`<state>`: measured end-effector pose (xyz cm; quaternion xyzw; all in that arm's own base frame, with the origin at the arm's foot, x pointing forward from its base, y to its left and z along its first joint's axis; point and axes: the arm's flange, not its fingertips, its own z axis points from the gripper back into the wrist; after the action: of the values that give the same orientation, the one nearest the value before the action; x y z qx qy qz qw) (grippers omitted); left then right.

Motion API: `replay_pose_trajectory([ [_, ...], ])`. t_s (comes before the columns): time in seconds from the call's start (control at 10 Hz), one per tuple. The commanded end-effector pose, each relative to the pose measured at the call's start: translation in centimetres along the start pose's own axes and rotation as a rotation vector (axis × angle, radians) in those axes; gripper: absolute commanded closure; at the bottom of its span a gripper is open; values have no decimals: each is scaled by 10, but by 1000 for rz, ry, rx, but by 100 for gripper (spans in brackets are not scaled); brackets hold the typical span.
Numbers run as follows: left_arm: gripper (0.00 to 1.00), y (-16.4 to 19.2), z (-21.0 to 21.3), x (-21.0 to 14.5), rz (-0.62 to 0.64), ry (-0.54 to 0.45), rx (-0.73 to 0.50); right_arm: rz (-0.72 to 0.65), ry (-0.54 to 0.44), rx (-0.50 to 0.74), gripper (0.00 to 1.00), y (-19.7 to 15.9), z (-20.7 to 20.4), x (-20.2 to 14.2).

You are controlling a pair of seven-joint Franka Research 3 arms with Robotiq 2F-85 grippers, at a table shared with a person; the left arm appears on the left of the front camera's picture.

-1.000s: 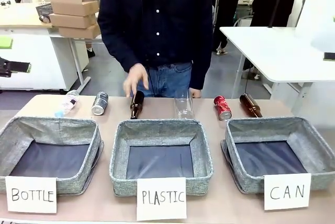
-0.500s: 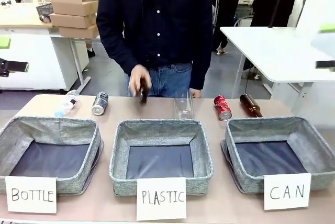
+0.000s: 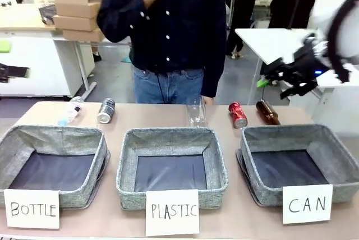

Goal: Sort the can waste into the basket.
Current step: Pick up the can waste from the table and place it in the right Fabric basket.

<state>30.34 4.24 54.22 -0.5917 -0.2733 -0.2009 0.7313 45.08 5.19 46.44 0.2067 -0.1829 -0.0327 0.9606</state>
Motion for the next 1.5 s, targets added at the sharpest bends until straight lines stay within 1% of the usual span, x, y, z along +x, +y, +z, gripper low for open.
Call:
replay_pose_trajectory([
  [0.0,0,-2,0,3,-26,-10,-21,82,23,-56,0,9,-11,12],
  [0.1,0,-2,0,3,-26,-10,-21,51,113,133,0,11,19,1],
  [0.2,0,-2,0,3,-26,-10,-21,56,31,-54,0,1,-26,6],
  [0.3,0,-2,0,3,-26,-10,-21,56,31,-54,0,1,-26,6],
  [0.4,0,-2,0,3,-26,-10,-21,72,67,-8,0,8,-22,6],
  [0.5,0,-2,0,3,-26,-10,-21,143,-28,-86,0,12,-39,31],
  [0.6,0,-2,0,3,-26,-10,-21,217,9,-146,0,17,-68,59],
  [0.7,0,-2,0,3,-26,-10,-21,246,14,-214,0,17,-95,83],
  [0.8,0,-2,0,3,-26,-10,-21,263,41,-258,0,16,-122,101],
  [0.9,0,-2,0,3,-26,-10,-21,273,95,-282,0,15,-149,113],
  [1.1,0,-2,0,3,-26,-10,-21,289,140,-321,0,14,-185,124],
  [1.2,0,-2,0,3,-26,-10,-21,285,192,-278,0,13,-200,127],
  [1.4,0,-2,0,3,-26,-10,-21,266,259,-332,0,8,-222,128],
])
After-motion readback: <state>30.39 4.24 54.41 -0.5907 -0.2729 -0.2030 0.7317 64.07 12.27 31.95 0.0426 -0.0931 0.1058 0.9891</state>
